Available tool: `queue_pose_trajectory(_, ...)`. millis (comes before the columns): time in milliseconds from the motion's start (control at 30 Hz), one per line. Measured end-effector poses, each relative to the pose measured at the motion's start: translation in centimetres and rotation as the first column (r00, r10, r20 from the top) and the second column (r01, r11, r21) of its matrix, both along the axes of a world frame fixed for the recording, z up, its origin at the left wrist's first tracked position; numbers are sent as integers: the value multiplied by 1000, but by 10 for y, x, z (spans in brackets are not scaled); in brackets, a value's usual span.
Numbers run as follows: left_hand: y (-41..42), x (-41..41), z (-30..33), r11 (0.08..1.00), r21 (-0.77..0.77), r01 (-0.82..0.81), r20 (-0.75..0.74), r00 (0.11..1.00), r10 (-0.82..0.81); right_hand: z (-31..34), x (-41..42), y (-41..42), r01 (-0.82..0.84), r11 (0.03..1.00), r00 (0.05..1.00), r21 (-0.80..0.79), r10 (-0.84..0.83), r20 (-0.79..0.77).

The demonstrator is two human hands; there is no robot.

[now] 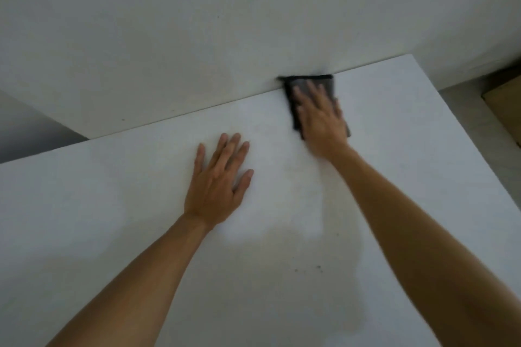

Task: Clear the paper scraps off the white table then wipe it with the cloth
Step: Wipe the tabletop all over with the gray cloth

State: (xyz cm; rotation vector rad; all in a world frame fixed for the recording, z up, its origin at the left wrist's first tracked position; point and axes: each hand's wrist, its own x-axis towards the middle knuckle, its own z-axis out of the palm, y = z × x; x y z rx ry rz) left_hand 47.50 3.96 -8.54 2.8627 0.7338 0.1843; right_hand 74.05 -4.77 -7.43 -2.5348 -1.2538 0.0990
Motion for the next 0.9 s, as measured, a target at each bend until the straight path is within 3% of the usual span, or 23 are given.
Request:
queue_pose_trajectory(100, 2, 0, 1, 999, -31, -41, 22, 999, 42, 18, 49, -20, 173, 985, 982, -17, -173, -74)
queue_pose_trajectory(167, 1, 0, 2, 998, -40, -43, 38, 998, 45, 34, 36, -17, 196, 978, 975, 78, -185, -127)
queue_pose_trajectory(200, 1, -1, 1, 998, -48, -47, 51, 997, 50, 38, 16, -13, 143, 979, 982, 146, -122, -141)
queue_pose_trajectory(267, 2, -1, 1, 995, -76, -66, 77, 994, 72, 34, -38, -11, -148, 966, 977, 213, 176, -120)
queue_pose_trajectory(333, 2, -1, 1, 992, -94, -79, 102, 991, 89, 15, -88, -23, -474, 873, 872, 115, 483, -76)
queue_pose_trajectory(367, 2, -1, 1, 992, -94, -79, 107, 990, 89, 7, -95, -32, -524, 850, 848, 60, 527, -60)
queue_pose_trajectory(433, 1, -1, 1, 993, -93, -72, 105, 991, 82, -2, -73, -51, -388, 920, 921, 55, 389, -18)
queue_pose_trajectory(500, 1, 0, 2, 992, -97, -74, 104, 991, 84, 1, -28, -72, -122, 990, 992, 67, 124, -24)
queue_pose_trajectory(567, 0, 2, 2, 993, -94, -73, 107, 991, 82, 14, 14, -89, 112, 994, 991, 13, -111, -74)
queue_pose_trajectory(633, 0, 2, 1, 992, -98, -85, 115, 989, 96, 26, 20, -86, 226, 973, 964, 39, -218, -153)
queue_pose_trajectory(667, 0, 2, 0, 992, -96, -85, 117, 989, 96, 30, 7, -80, 196, 976, 969, 96, -177, -172)
queue_pose_trajectory(733, -2, 0, -1, 993, -81, -89, 119, 988, 98, 28, -39, -75, -117, 972, 980, 204, 146, -136)
queue_pose_trajectory(800, -3, -2, -1, 992, -72, -103, 119, 987, 111, 17, -91, -90, -495, 851, 850, 178, 516, -104)
queue_pose_trajectory(867, -7, -4, 0, 990, -58, -131, 92, 986, 136, 9, -96, -119, -608, 781, 773, 139, 623, -118)
queue_pose_trajectory(900, -10, -5, 0, 988, -49, -149, 73, 986, 153, 7, -78, -134, -563, 811, 804, 157, 582, -122)
